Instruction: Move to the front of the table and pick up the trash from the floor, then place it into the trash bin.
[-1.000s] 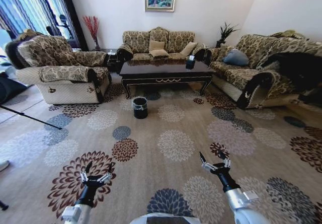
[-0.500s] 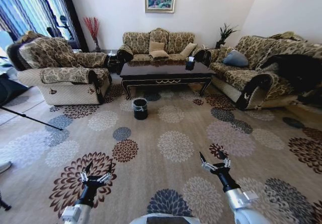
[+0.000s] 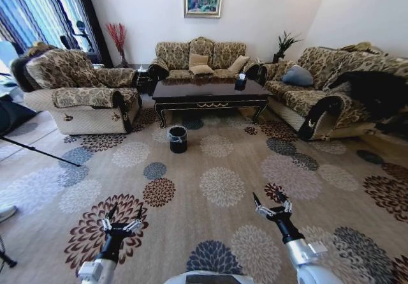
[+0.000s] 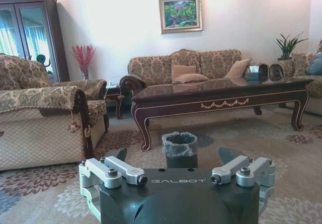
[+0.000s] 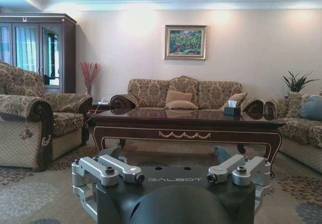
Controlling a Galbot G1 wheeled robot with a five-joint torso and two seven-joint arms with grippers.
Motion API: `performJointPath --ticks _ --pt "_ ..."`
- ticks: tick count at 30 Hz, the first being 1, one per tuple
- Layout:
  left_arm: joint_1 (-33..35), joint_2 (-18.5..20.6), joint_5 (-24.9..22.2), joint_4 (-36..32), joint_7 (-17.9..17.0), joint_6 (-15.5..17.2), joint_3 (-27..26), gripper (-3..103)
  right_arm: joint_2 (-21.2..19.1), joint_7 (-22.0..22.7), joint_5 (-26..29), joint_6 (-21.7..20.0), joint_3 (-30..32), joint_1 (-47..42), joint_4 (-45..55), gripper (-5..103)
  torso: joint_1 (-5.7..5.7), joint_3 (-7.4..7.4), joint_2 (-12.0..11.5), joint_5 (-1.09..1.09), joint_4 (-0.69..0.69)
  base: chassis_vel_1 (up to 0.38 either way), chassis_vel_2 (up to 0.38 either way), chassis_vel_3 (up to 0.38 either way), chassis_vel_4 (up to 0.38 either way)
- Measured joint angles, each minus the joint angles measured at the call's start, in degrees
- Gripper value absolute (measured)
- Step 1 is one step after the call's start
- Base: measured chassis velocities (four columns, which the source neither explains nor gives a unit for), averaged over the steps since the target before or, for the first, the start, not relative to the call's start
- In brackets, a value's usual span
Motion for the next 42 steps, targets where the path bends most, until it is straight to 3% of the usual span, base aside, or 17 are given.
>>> performJointPath --ticks 42 --pt "0.0 0.0 0.0 0.0 0.0 0.0 0.0 100 0.0 0.0 0.0 0.0 0.0 0.0 0.0 100 4.71 6.15 10.9 0.00 0.00 0.000 0.000 0.000 0.000"
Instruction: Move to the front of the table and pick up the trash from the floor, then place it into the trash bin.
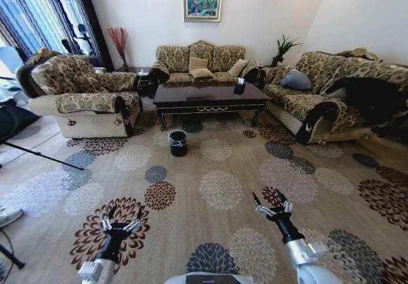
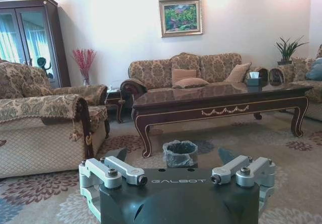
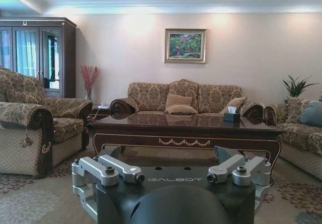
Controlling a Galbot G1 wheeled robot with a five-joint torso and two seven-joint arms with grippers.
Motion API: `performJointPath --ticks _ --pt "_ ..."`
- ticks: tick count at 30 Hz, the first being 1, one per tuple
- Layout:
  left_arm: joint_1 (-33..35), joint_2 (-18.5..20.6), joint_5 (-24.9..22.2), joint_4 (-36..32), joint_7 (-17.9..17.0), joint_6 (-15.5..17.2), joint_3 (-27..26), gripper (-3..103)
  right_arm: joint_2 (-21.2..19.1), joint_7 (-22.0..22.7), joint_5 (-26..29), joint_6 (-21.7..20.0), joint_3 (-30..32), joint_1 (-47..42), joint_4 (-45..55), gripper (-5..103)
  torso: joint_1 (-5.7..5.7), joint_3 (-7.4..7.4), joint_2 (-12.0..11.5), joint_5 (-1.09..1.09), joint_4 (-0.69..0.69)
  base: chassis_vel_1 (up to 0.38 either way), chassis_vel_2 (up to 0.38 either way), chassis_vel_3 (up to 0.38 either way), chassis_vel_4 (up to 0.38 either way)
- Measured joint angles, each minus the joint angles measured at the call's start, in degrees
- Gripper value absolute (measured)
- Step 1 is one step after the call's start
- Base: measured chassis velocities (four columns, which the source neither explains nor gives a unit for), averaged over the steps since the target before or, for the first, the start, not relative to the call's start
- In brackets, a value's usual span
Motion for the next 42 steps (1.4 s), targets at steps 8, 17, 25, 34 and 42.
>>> performJointPath --ticks 8,17,25,34,42 --pt "0.0 0.0 0.0 0.0 0.0 0.0 0.0 100 0.0 0.0 0.0 0.0 0.0 0.0 0.0 100 0.96 1.13 2.1 0.00 0.00 0.000 0.000 0.000 0.000" --pt "0.0 0.0 0.0 0.0 0.0 0.0 0.0 100 0.0 0.0 0.0 0.0 0.0 0.0 0.0 100 2.09 2.67 4.8 0.00 0.00 0.000 0.000 0.000 0.000" --pt "0.0 0.0 0.0 0.0 0.0 0.0 0.0 100 0.0 0.0 0.0 0.0 0.0 0.0 0.0 100 3.03 3.81 6.8 0.00 0.00 0.000 0.000 0.000 0.000" --pt "0.0 0.0 0.0 0.0 0.0 0.0 0.0 100 0.0 0.0 0.0 0.0 0.0 0.0 0.0 100 4.03 5.08 9.1 0.00 0.00 0.000 0.000 0.000 0.000" --pt "0.0 0.0 0.0 0.0 0.0 0.0 0.0 100 0.0 0.0 0.0 0.0 0.0 0.0 0.0 100 4.66 5.88 10.5 0.00 0.00 0.000 0.000 0.000 0.000"
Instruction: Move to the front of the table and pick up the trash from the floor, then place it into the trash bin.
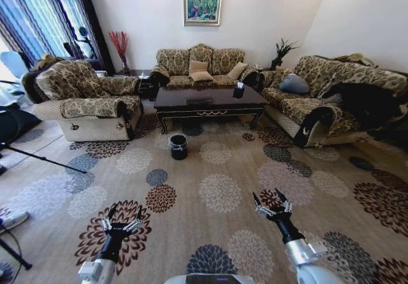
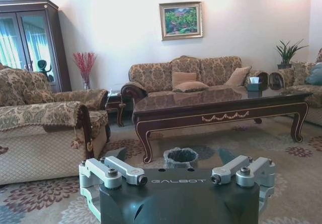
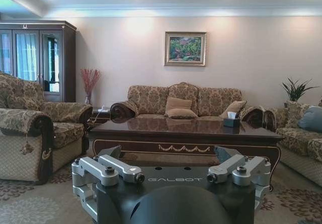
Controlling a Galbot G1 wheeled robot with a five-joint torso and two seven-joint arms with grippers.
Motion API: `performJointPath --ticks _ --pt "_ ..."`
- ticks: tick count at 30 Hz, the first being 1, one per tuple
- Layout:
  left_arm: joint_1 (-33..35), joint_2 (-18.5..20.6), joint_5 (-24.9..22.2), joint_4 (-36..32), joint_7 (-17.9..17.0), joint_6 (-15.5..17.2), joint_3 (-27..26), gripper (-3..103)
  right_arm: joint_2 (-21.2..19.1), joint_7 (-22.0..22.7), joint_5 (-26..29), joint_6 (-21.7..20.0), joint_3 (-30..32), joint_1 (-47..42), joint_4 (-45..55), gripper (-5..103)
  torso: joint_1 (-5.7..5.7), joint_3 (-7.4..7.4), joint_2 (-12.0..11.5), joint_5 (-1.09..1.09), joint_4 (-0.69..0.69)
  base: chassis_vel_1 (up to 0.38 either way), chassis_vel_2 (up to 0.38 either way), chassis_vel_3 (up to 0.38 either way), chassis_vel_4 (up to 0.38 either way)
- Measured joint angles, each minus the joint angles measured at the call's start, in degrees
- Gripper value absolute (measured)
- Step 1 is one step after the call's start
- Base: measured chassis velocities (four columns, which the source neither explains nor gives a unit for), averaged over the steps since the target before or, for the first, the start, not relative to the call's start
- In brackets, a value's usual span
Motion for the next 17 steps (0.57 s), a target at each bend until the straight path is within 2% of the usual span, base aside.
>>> performJointPath --ticks 17 --pt "0.0 0.0 0.0 0.0 0.0 0.0 0.0 100 0.0 0.0 0.0 0.0 0.0 0.0 0.0 100 -0.16 -0.21 -0.4 0.00 0.00 0.000 0.000 0.000 0.000"
